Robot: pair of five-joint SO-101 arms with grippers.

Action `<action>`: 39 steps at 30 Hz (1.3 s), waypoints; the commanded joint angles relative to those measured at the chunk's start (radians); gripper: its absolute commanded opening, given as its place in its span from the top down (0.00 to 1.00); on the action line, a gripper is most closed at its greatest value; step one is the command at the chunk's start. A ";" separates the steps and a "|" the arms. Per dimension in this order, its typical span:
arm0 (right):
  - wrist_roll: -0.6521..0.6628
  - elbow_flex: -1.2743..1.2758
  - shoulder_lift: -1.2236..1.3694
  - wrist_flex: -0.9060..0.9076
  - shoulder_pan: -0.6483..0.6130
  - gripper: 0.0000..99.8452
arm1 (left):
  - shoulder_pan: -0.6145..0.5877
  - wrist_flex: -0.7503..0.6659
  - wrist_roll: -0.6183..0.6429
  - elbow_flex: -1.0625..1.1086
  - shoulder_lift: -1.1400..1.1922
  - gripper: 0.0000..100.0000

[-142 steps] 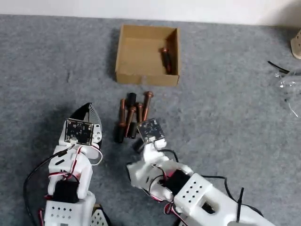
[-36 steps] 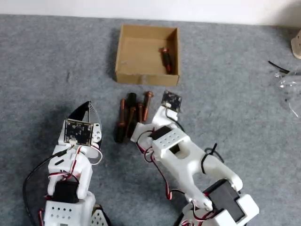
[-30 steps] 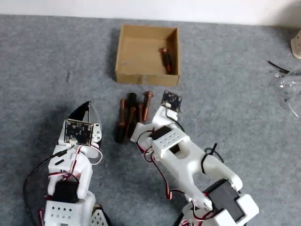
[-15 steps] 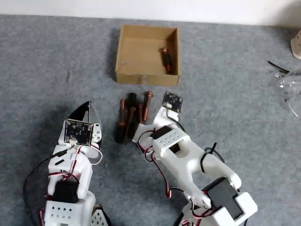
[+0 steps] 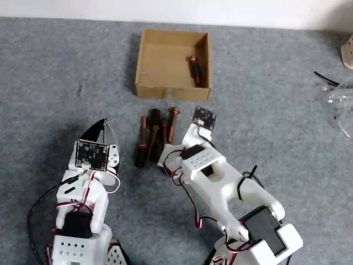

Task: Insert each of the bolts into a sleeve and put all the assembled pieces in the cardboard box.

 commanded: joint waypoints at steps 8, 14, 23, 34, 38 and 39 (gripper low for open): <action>0.049 -0.102 -0.228 0.200 0.105 1.00 | -0.010 0.092 0.029 -0.124 -0.002 0.99; 0.054 0.002 -0.432 0.194 0.114 1.00 | -0.010 0.126 0.029 -0.191 0.018 0.99; 0.097 0.108 -0.602 0.140 0.116 1.00 | -0.004 0.101 0.049 -0.521 0.605 0.99; 0.135 0.148 -0.634 0.096 0.117 1.00 | 0.062 0.104 0.052 -0.909 1.356 0.94; 0.137 0.147 -0.633 0.096 0.117 1.00 | 0.110 0.103 0.052 -0.944 1.474 0.88; 0.137 0.147 -0.631 0.096 0.117 1.00 | 0.120 0.103 0.052 -0.958 1.489 0.88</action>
